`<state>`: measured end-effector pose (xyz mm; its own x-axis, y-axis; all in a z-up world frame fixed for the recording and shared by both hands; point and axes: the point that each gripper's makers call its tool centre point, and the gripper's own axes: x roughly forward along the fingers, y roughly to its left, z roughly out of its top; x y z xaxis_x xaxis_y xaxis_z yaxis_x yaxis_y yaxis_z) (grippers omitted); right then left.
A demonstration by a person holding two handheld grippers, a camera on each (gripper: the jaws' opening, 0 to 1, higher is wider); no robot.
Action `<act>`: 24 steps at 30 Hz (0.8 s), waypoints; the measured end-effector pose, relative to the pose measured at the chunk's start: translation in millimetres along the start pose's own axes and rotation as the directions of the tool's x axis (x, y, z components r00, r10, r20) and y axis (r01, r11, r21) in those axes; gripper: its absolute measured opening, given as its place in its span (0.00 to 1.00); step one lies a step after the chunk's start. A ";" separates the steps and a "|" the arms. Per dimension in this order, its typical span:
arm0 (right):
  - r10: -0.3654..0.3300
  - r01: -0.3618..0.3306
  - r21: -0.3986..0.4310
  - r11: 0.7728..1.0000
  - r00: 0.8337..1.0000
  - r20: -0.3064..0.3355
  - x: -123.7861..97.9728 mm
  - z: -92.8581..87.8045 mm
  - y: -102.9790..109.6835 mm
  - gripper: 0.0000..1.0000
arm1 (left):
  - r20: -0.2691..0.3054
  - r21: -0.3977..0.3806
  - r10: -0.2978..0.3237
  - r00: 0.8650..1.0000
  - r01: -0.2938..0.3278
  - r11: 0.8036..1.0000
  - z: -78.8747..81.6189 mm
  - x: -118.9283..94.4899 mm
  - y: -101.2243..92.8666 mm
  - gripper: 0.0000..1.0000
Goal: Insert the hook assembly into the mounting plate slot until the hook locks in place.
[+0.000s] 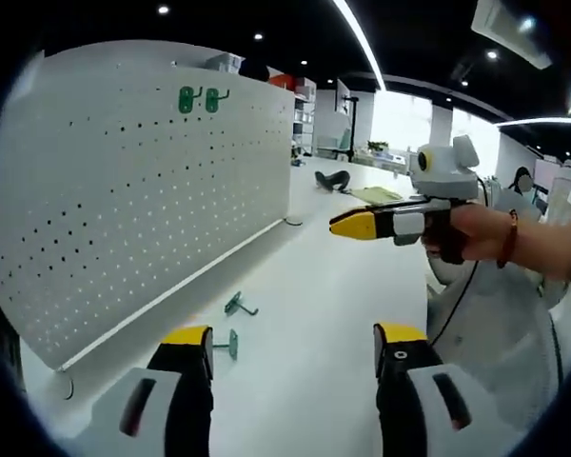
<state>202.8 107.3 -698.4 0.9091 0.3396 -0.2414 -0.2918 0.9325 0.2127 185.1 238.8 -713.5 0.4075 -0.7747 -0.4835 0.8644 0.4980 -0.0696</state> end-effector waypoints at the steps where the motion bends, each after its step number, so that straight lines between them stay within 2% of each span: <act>1: -0.002 0.002 0.005 1.000 1.000 -0.004 0.0 -1.0 -0.1 0.15 | -0.008 0.002 -0.002 1.000 0.002 1.000 -0.7 1.3 1.1 0.69; 10: -0.007 0.007 0.012 1.000 1.000 0.000 -2.1 -1.6 -1.0 0.15 | -0.044 0.014 -0.009 0.999 0.010 1.000 -3.9 14.9 12.4 0.66; 24: 0.008 -0.008 0.024 1.000 1.000 -0.013 -2.9 -6.5 6.6 0.15 | -0.087 0.048 -0.035 0.996 0.040 0.998 -6.1 34.9 15.9 0.64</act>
<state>196.3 113.2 -702.4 0.9028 0.3485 -0.2519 -0.2914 0.9267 0.2375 211.3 222.0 -736.8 0.3496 -0.7550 -0.5547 0.8929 0.4478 -0.0469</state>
